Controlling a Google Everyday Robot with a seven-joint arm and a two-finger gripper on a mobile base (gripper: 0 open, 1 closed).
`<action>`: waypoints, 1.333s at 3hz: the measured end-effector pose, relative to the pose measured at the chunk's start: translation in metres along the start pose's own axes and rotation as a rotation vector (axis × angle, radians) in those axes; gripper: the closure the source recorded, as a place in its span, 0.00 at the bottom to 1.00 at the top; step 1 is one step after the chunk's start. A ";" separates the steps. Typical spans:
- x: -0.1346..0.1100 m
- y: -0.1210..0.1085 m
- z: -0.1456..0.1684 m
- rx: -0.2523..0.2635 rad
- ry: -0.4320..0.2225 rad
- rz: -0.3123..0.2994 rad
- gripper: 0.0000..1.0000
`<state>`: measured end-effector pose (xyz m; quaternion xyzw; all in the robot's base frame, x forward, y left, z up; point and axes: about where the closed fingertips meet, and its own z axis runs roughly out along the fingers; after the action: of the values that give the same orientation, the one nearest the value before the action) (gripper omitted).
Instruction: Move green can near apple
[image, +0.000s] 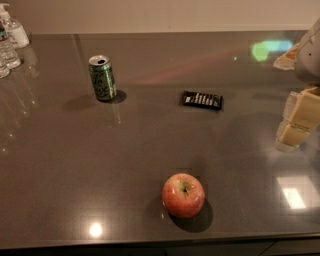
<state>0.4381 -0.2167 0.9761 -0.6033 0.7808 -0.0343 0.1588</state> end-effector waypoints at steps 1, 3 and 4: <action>0.000 0.000 0.000 0.000 0.000 0.000 0.00; -0.034 -0.033 0.017 0.015 -0.097 0.006 0.00; -0.062 -0.058 0.032 0.010 -0.180 0.012 0.00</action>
Offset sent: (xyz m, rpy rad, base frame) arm 0.0347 0.0230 -0.0020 0.0613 -0.0299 0.0242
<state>0.5152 -0.1688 0.9725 -0.5984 0.7669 0.0172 0.2313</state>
